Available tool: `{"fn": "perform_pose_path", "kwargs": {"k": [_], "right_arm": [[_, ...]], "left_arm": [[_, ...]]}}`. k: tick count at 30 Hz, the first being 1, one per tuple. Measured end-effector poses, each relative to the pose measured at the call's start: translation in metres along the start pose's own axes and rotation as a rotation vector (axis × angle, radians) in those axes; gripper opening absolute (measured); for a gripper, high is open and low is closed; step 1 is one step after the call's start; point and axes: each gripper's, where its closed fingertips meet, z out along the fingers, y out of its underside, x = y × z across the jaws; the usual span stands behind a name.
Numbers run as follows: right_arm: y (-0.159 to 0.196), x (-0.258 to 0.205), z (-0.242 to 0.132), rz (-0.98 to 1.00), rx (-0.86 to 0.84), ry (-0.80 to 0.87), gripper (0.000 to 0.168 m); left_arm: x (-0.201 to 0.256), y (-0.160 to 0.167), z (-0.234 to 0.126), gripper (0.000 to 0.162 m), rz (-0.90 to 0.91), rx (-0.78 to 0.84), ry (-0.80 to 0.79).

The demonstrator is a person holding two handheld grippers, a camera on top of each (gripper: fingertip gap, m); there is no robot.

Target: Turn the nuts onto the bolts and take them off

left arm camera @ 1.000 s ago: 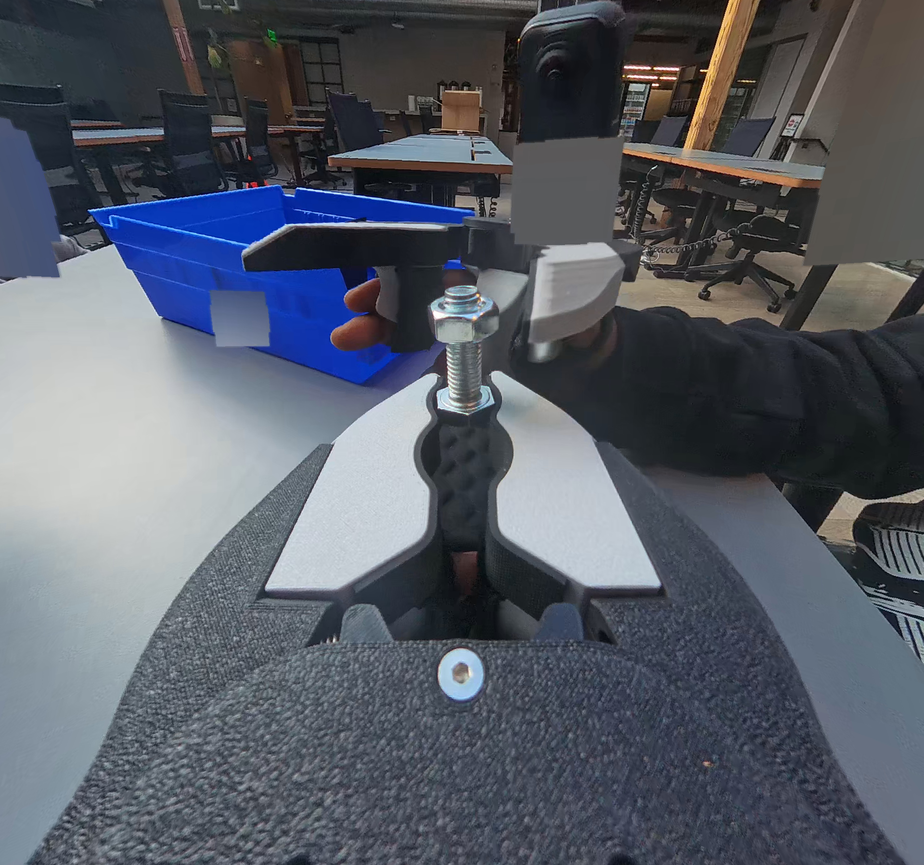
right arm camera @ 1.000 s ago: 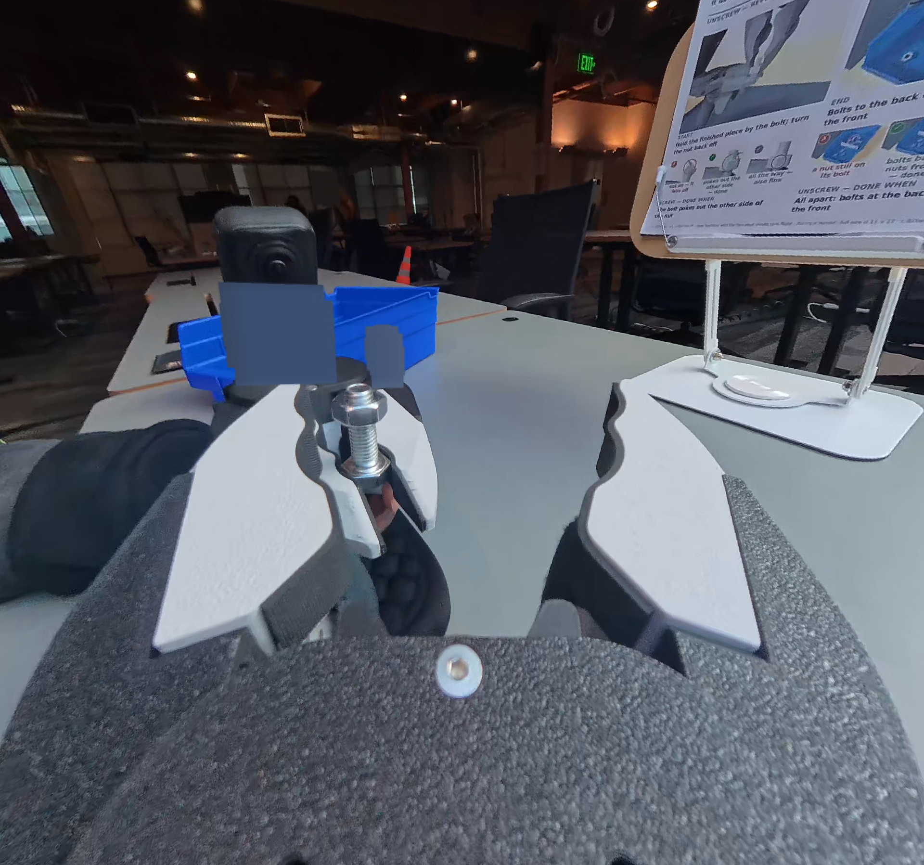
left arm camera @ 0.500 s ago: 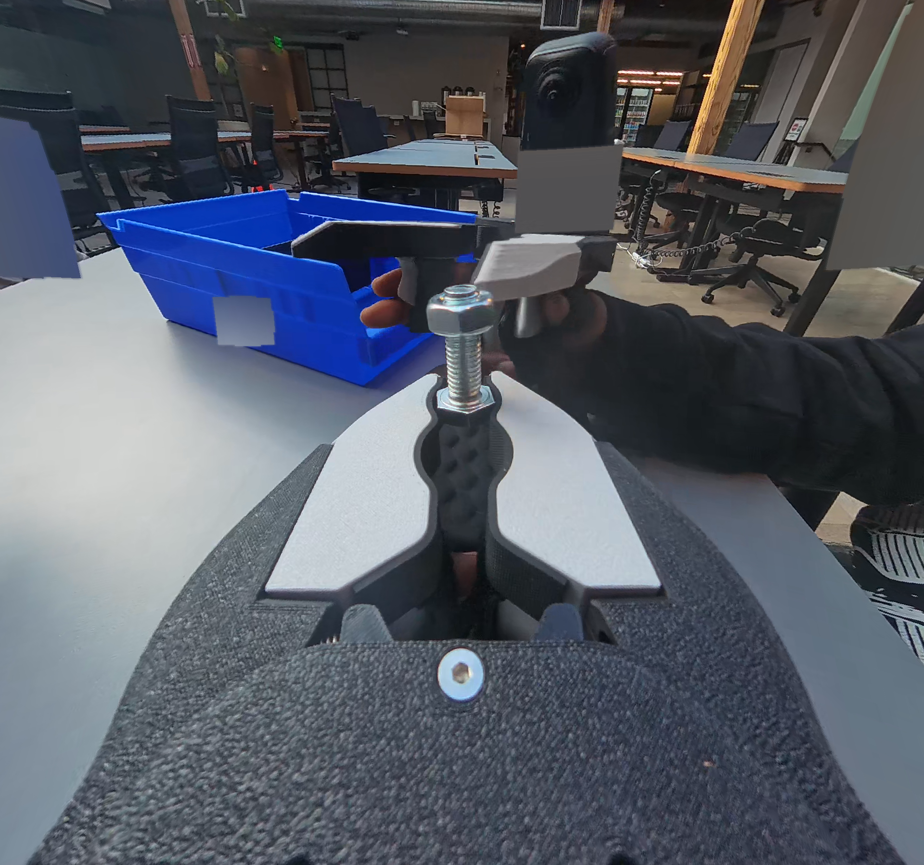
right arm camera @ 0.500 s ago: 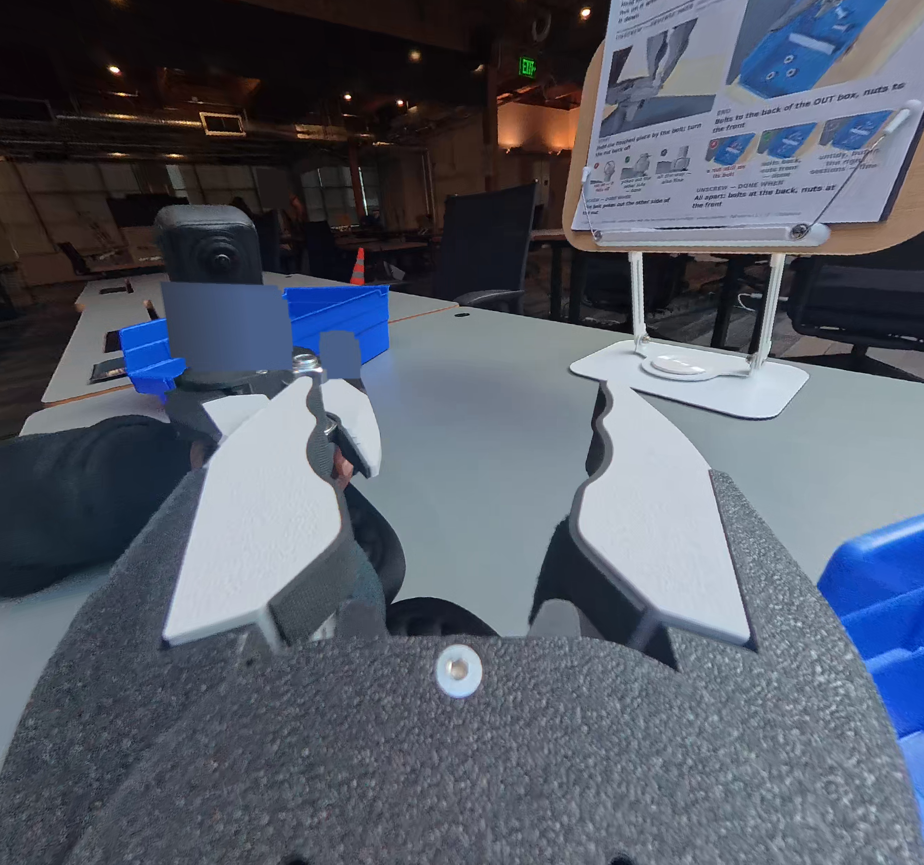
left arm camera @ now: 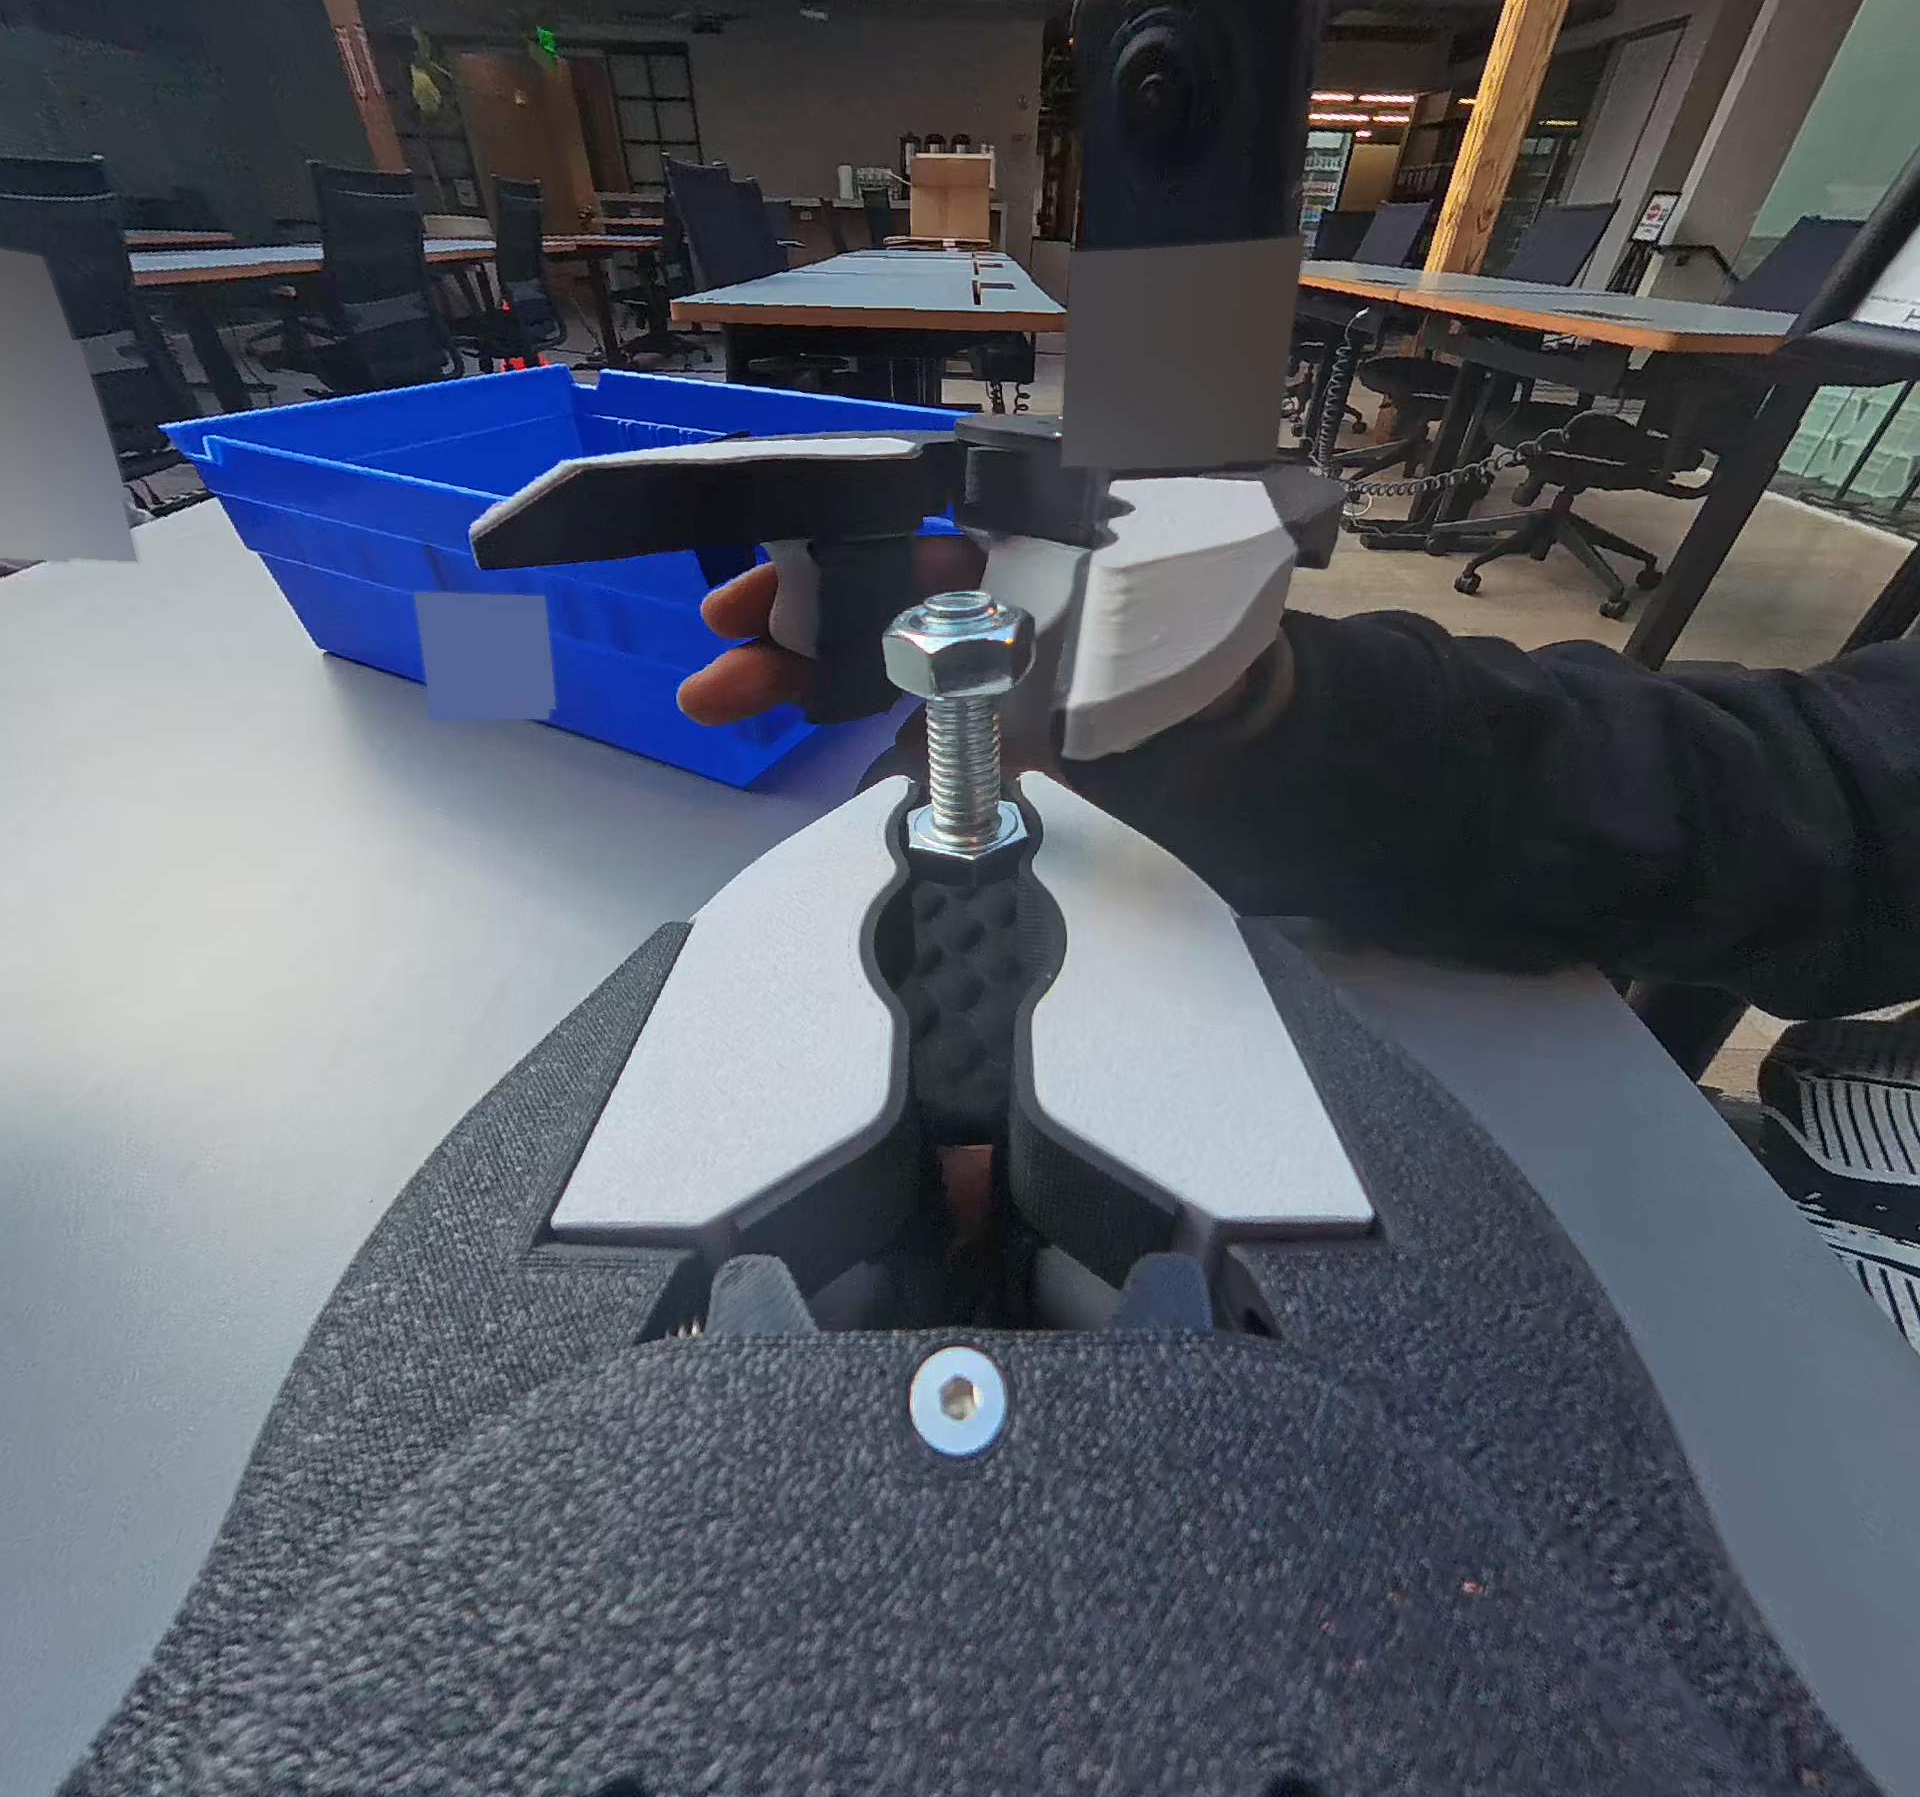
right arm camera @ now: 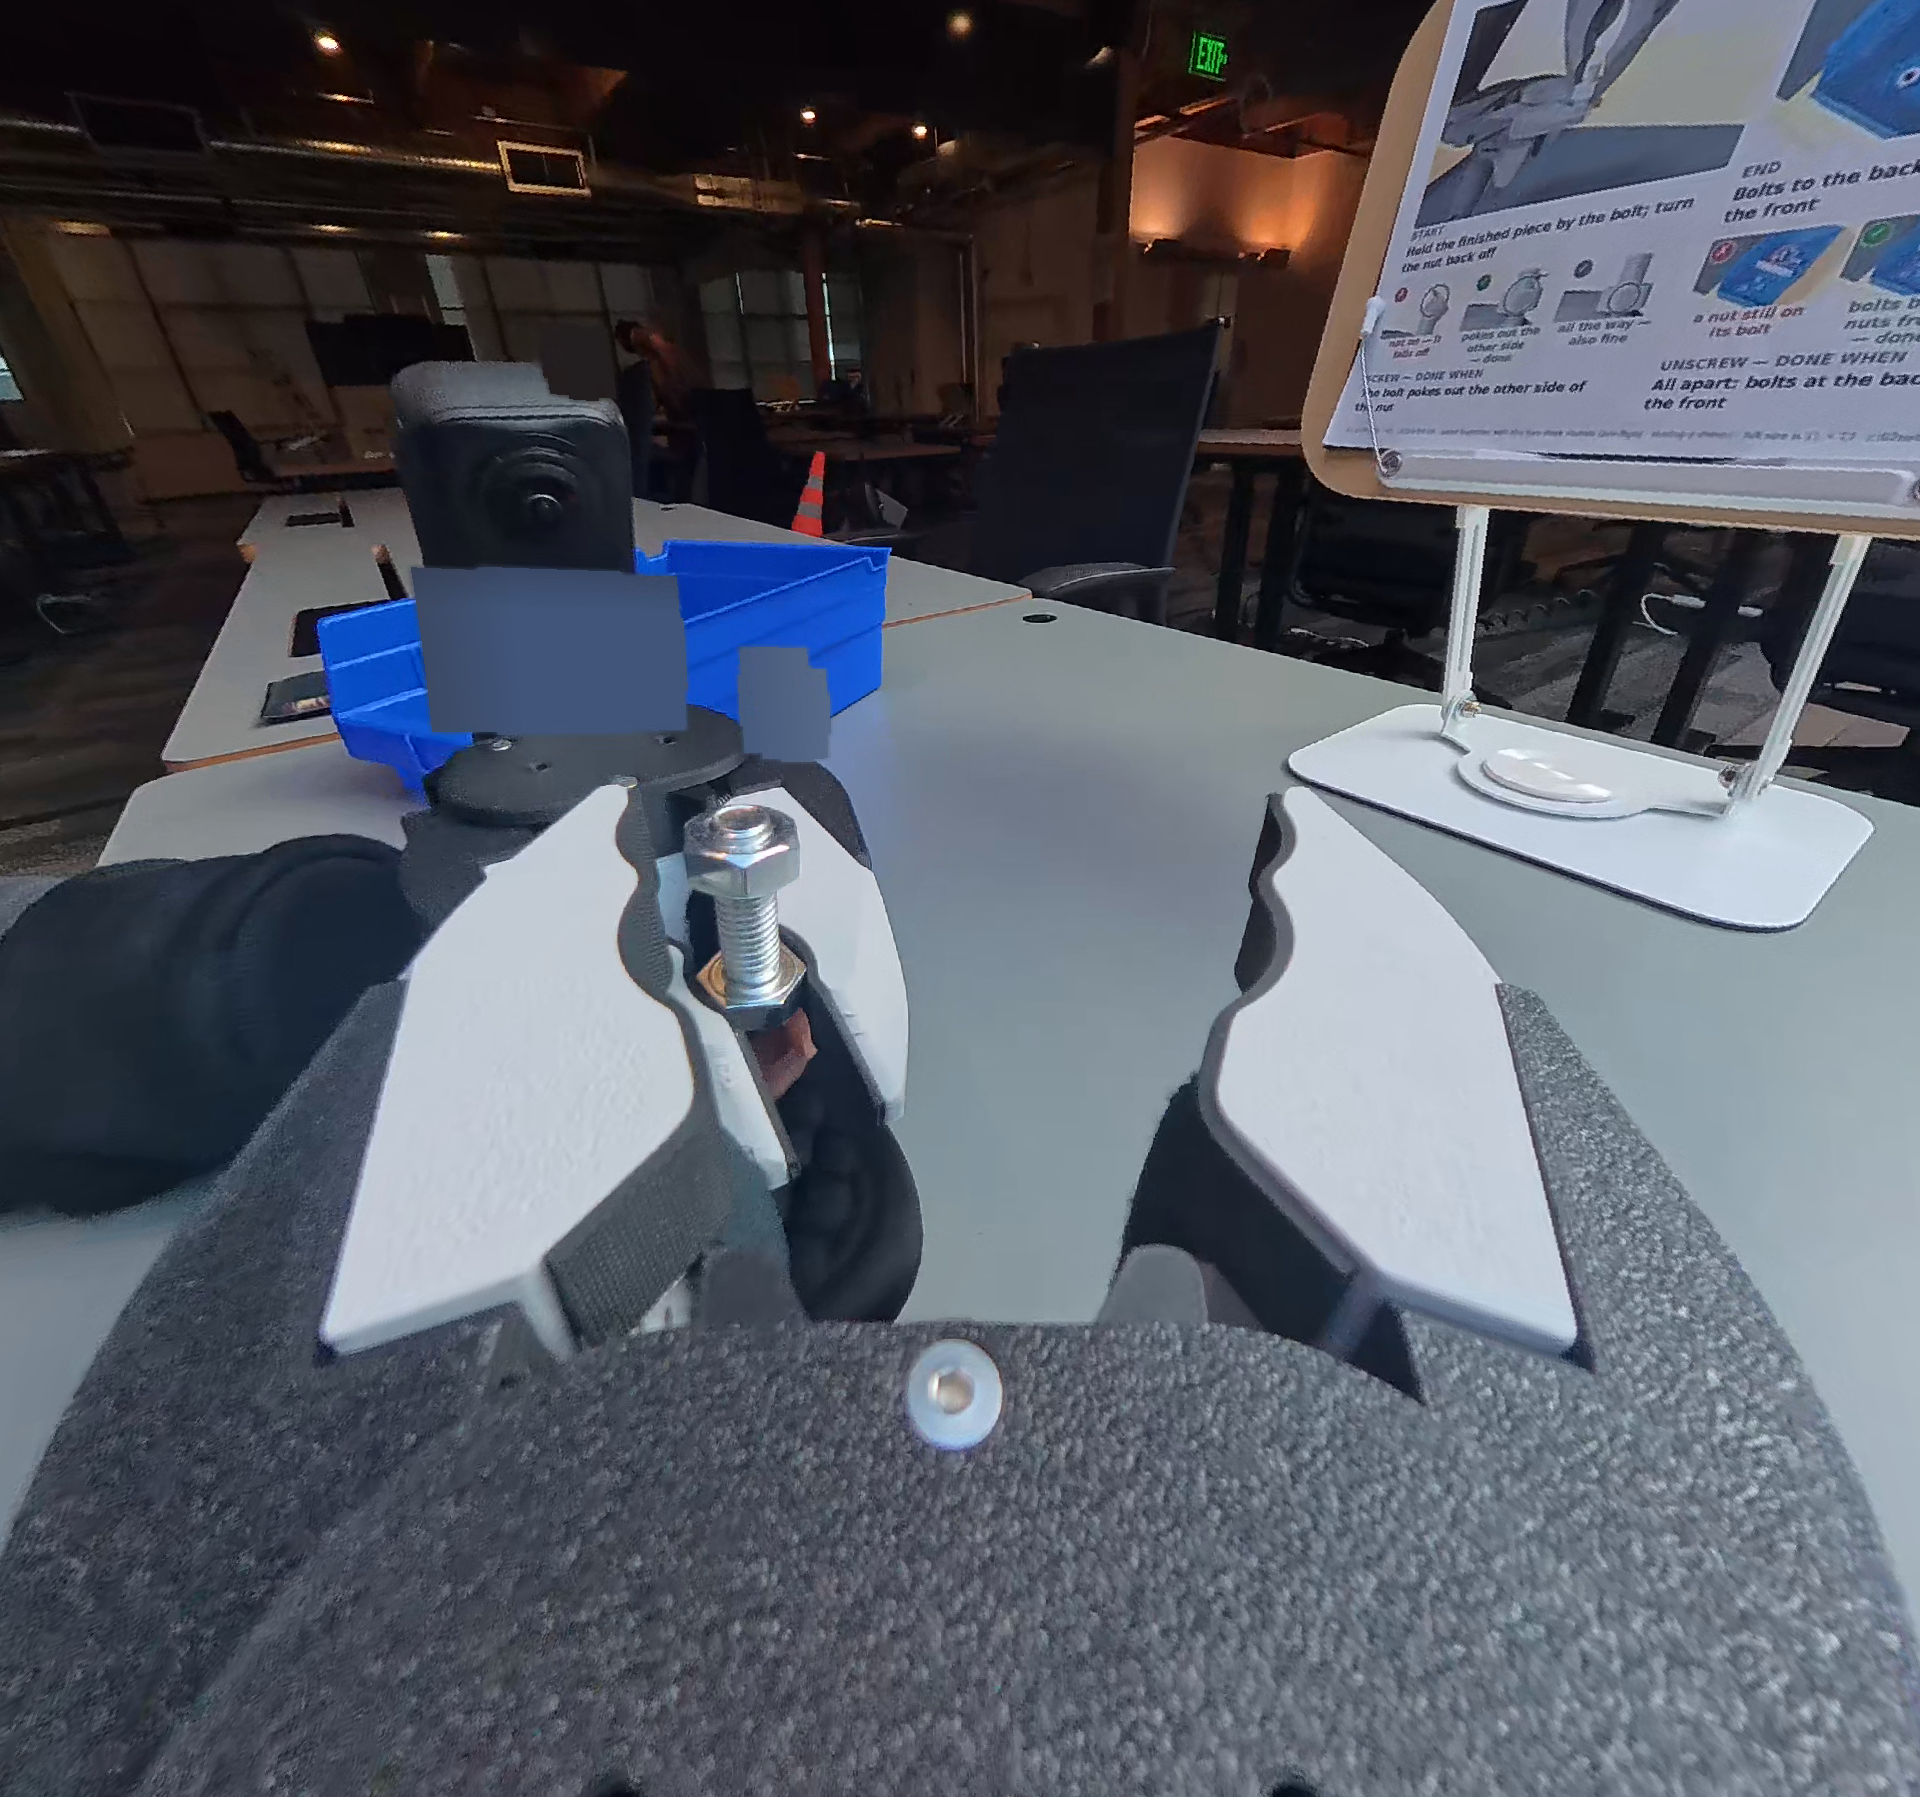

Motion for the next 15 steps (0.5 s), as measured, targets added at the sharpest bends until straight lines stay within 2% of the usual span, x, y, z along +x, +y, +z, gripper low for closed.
{"fn": "perform_pose_path", "kwargs": {"k": [8,11,13,15], "right_arm": [[0.006,0.014,-0.016,0.002,-0.037,0.053,0.111],[0.003,0.021,-0.029,0.005,-0.026,0.06,0.102],[-0.002,0.02,-0.037,-0.008,-0.008,0.009,0.095],[-0.009,0.014,-0.039,-0.031,-0.003,-0.079,0.099]], "left_arm": [[0.0,0.0,0.0,0.014,-0.001,0.001,0.002],[0.0,-0.002,-0.002,0.014,-0.009,0.017,0.006],[0.0,-0.002,-0.001,0.014,-0.004,0.015,0.004],[0.0,-0.002,-0.001,0.014,0.0,0.012,0.002]]}}
